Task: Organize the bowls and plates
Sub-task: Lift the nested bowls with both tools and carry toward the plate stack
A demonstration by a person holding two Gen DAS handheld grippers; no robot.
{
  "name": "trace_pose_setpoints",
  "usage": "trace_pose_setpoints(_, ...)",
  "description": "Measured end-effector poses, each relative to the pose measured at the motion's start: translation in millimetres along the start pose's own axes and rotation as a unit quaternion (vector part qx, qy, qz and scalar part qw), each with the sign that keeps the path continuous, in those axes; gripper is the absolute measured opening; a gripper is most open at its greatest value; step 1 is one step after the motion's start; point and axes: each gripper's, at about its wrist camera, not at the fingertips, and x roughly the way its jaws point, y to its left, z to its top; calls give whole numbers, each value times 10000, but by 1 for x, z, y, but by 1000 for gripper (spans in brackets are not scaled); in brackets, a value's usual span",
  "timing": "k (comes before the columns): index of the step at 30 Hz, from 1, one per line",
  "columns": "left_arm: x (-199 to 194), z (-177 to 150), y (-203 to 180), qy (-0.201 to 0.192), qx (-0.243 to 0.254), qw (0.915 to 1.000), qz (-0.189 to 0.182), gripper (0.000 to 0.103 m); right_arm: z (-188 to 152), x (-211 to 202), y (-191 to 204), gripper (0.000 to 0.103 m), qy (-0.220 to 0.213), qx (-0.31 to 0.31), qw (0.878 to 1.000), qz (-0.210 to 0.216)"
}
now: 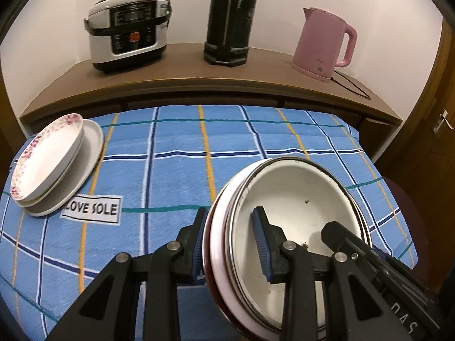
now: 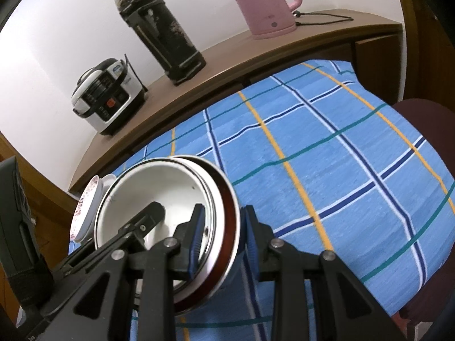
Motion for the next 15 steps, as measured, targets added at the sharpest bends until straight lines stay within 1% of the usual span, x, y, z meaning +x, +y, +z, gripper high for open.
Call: trace_pose_setpoints(15, -18, -8, 36, -84, -225, 9996, 152, 35, -16, 5, 37, 27, 53, -204, 9997, 140)
